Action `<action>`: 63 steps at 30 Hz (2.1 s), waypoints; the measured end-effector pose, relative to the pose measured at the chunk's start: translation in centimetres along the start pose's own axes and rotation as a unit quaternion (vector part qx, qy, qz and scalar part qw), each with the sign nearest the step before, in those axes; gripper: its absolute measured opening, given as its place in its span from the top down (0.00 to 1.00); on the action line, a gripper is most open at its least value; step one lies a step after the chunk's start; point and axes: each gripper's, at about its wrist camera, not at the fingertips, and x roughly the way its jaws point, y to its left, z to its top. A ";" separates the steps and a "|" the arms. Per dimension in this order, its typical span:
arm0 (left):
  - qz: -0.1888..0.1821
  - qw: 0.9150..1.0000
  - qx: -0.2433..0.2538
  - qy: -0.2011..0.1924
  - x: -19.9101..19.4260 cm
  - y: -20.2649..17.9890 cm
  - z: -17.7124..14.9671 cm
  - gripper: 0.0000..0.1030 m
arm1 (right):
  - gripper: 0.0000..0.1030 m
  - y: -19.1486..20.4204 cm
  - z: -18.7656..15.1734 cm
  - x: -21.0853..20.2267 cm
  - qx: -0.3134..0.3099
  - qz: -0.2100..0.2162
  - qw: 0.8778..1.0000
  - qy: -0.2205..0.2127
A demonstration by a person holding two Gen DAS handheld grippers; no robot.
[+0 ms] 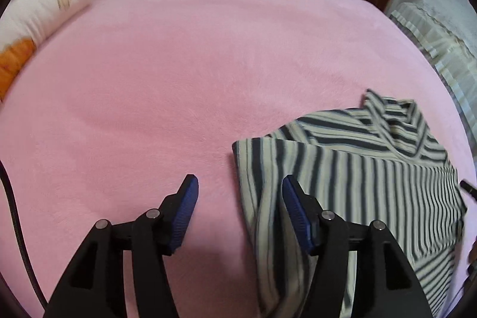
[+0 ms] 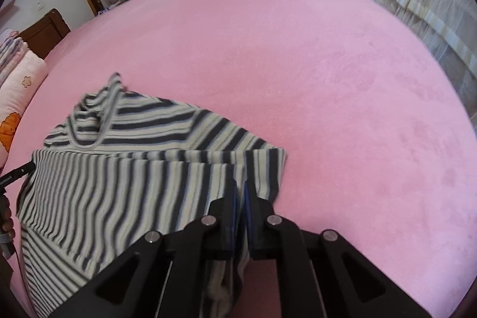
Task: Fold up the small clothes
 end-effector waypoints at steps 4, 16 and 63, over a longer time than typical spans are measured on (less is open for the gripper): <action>-0.018 0.999 0.042 -0.012 -3.4 -2.3 -2.3 0.52 | 0.95 1.4 -1.7 -3.2 -0.009 0.038 0.999 -0.022; 0.000 0.999 0.034 0.036 -1.7 -2.7 -8.9 0.72 | 1.00 3.7 -6.3 0.0 -0.013 0.016 0.999 0.046; 0.020 0.991 -0.007 -0.131 -36.2 -1.7 -28.7 0.24 | 0.76 5.8 -26.9 -34.7 -0.075 0.113 0.979 -0.150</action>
